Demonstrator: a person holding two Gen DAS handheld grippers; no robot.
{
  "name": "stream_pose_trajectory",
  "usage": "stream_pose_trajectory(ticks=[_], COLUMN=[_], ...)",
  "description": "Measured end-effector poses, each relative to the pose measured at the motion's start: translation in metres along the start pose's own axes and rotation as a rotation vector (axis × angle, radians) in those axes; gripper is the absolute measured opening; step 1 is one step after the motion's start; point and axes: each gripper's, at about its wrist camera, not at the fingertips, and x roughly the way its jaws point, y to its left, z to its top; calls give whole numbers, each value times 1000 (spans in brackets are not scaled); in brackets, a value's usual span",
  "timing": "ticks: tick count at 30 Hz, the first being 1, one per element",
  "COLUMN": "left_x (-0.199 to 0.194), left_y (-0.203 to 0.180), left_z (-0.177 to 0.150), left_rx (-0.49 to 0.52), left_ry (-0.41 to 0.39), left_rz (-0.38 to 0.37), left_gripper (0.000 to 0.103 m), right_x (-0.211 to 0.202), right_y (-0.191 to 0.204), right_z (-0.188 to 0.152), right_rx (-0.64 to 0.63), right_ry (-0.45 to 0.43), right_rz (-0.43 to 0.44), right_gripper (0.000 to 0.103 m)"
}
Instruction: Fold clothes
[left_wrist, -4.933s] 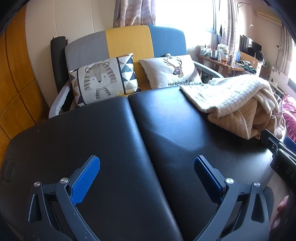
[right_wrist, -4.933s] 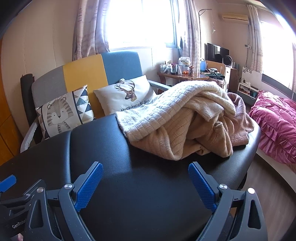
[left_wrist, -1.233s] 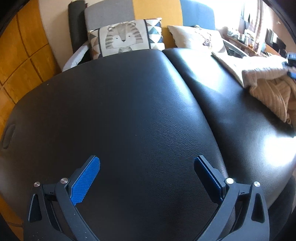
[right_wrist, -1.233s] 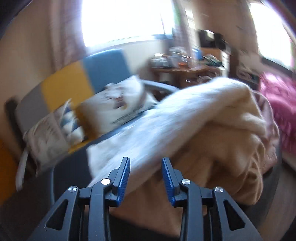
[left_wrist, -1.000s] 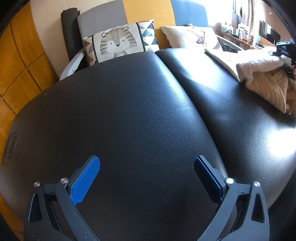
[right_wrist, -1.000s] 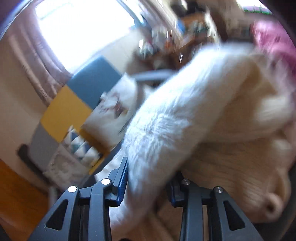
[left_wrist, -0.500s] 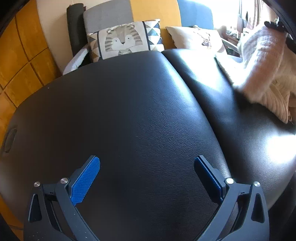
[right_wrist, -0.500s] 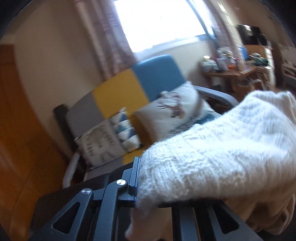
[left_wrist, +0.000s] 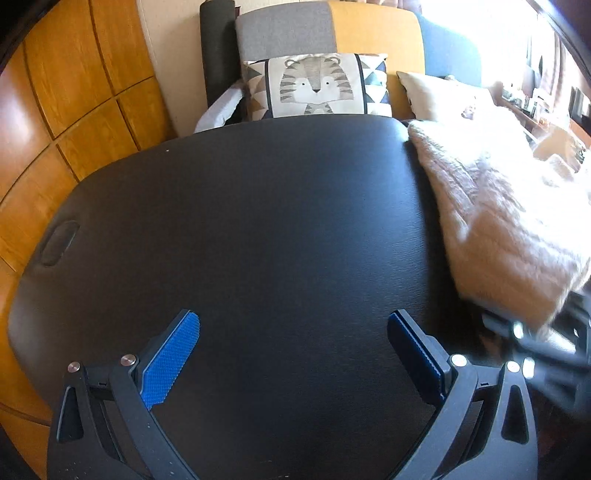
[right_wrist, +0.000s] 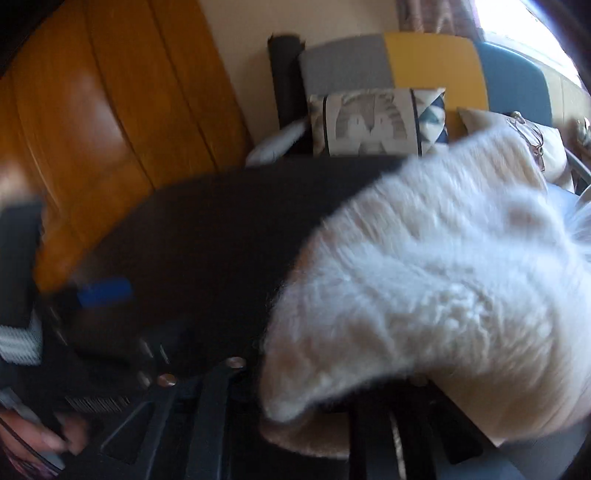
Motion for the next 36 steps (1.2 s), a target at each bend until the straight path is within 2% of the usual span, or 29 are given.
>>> stream_pose_trajectory(ticks=[2,5,7,8,11,12,14,16,17,20,23,26,30,31,33,35,36], left_x=[-1,-8,-17,-24,-43,-50,-63,-70,-72,-64,-47,-29,-17,-16,-17,-24,-29], left_y=[-2,-17,-37,-49,-86,-100,-133,-169,-186,-232,-254,-253,-232,-228,-224,-225,-228], left_z=[3,15,26,32,48,53,60,60,58,42,29,36,60,62,62,54,50], left_rx=[12,71,135,169,275,318,433,571,645,873,986,934,756,726,713,730,743], left_ry=[-4,-34,-70,-92,-156,-176,-221,-275,-302,-359,-346,-264,-128,-108,-86,-102,-114], left_rz=[-10,-43,-66,-81,-121,-132,-147,-138,-128,-61,-39,-95,-242,-266,-307,-335,-341], left_gripper=[103,103,103,103,103,103,103,103,103,103,103,103,103,99,84,54,47], right_x=[-6,-34,-61,-73,-104,-111,-114,-113,-114,-114,-107,-97,-96,-97,-99,-97,-96], right_y=[4,-2,-19,-31,-74,-91,-132,-172,-182,-193,-185,-171,-169,-171,-180,-186,-190], right_z=[-12,-30,-44,-51,-70,-75,-80,-87,-91,-95,-93,-85,-74,-73,-73,-72,-72], right_rx=[-33,-36,16,55,186,241,387,537,581,600,523,433,442,460,500,532,545], right_ry=[1,-60,-138,-175,-270,-272,-209,-144,-143,-178,-173,-155,-183,-203,-241,-271,-283], right_rz=[-18,-21,-37,-85,-317,-401,-506,-517,-504,-494,-551,-615,-596,-574,-527,-490,-475], right_gripper=[26,26,29,30,36,38,38,38,38,38,42,46,48,48,48,48,48])
